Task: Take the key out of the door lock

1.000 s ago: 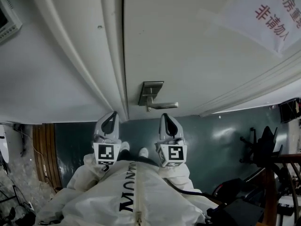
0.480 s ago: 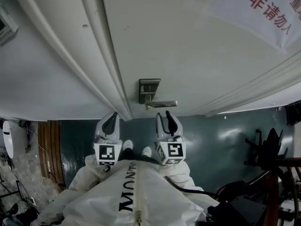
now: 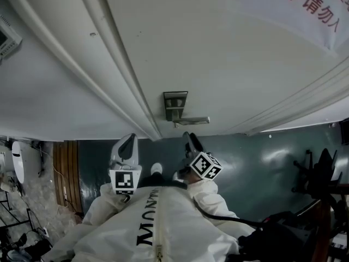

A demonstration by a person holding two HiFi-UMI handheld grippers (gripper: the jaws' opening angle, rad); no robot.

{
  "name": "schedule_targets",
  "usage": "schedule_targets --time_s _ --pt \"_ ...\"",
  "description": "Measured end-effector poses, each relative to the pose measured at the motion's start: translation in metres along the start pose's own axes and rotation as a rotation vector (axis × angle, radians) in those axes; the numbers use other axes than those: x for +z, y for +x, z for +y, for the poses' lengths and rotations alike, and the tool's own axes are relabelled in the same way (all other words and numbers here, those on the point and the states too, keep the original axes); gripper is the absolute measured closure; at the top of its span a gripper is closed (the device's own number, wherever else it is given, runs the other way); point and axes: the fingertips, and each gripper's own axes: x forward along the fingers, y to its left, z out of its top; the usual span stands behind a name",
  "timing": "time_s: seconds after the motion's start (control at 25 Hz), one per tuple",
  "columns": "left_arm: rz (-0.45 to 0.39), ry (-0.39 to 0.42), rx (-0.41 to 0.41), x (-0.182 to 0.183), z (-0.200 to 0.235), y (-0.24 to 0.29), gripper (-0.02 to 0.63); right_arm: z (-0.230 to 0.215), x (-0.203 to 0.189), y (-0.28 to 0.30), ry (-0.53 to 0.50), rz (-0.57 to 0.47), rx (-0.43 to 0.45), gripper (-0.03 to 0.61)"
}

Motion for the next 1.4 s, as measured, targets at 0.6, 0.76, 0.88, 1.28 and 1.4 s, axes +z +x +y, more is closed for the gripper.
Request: schedule_targets --time_s 0.6,0.76,0.88,1.28,1.4 --pt "0.030 0.007 0.019 -0.008 0.003 -0.007 0.614 0.009 -0.015 0.021 0.437 -0.025 0.209 0.433" --pt "0.022 0.018 0.012 -0.007 0.002 -0.006 0.614 0.016 -0.013 0.030 0.467 -0.023 0.249 0.434" --pt "0.013 0.016 0.025 -0.003 0.005 -0.005 0.614 0.017 -0.012 0.038 0.482 -0.020 0.257 0.440" --pt "0.027 0.005 0.054 -0.006 0.015 -0.009 0.614 0.023 -0.010 0.057 0.516 -0.004 0.289 0.449" --pt "0.021 0.001 0.059 -0.005 0.017 -0.008 0.614 0.023 -0.010 0.062 0.523 0.002 0.291 0.454"
